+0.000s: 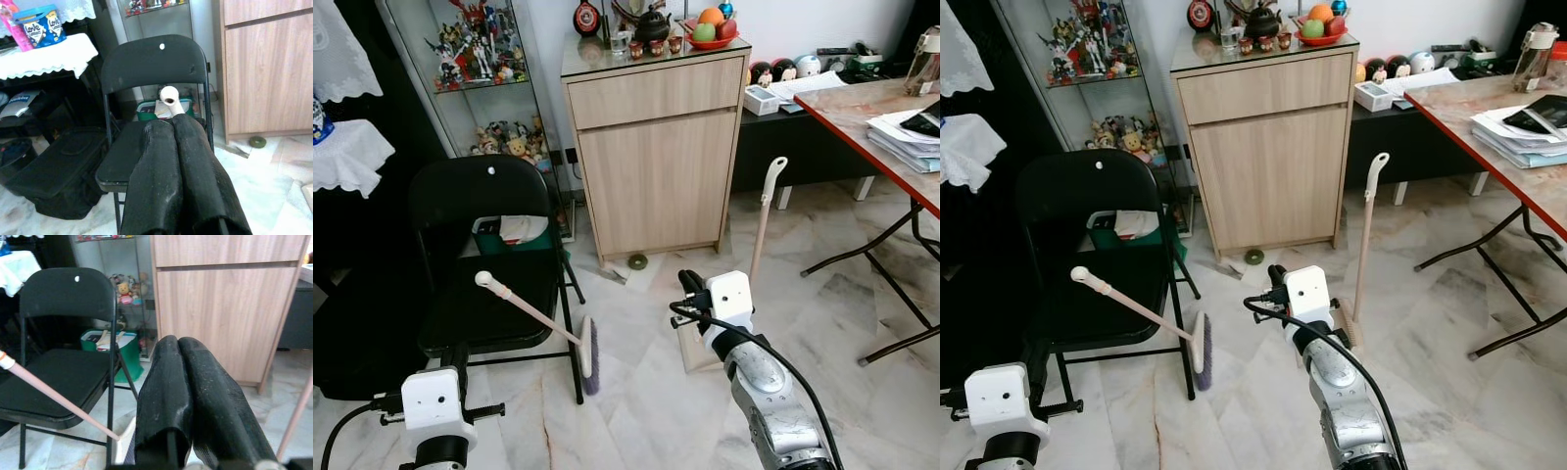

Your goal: Sweep floor

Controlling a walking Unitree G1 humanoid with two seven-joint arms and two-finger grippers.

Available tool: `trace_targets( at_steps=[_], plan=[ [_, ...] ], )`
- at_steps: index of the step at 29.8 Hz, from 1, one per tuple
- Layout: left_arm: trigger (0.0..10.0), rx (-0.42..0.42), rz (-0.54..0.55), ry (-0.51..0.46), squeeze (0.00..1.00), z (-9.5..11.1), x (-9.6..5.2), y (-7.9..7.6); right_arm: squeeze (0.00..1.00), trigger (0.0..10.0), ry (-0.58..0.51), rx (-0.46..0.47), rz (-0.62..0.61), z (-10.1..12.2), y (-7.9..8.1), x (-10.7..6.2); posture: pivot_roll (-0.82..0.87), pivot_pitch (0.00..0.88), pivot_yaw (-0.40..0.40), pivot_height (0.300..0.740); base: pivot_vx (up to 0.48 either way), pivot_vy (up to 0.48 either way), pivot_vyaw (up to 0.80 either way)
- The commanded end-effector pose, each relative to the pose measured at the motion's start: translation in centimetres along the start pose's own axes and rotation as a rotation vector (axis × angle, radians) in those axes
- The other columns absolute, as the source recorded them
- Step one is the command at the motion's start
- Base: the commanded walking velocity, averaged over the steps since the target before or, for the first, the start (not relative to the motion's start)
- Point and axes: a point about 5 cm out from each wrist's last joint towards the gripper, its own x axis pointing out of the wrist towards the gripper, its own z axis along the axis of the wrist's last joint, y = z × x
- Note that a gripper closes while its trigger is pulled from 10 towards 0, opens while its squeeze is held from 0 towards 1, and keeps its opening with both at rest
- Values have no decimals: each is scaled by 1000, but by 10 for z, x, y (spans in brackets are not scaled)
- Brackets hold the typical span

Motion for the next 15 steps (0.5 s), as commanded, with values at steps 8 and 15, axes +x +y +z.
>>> trace_targets(
  at_steps=[8,15],
  plan=[
    [10000,4,-2,5,0,0,1,2,0,10000,-25,6,12,5,3,2,-140,0,114,740,0,0,0],
    [10000,5,-3,4,0,0,1,2,0,10000,-27,7,14,5,4,2,-140,0,115,740,0,246,0]
  ],
)
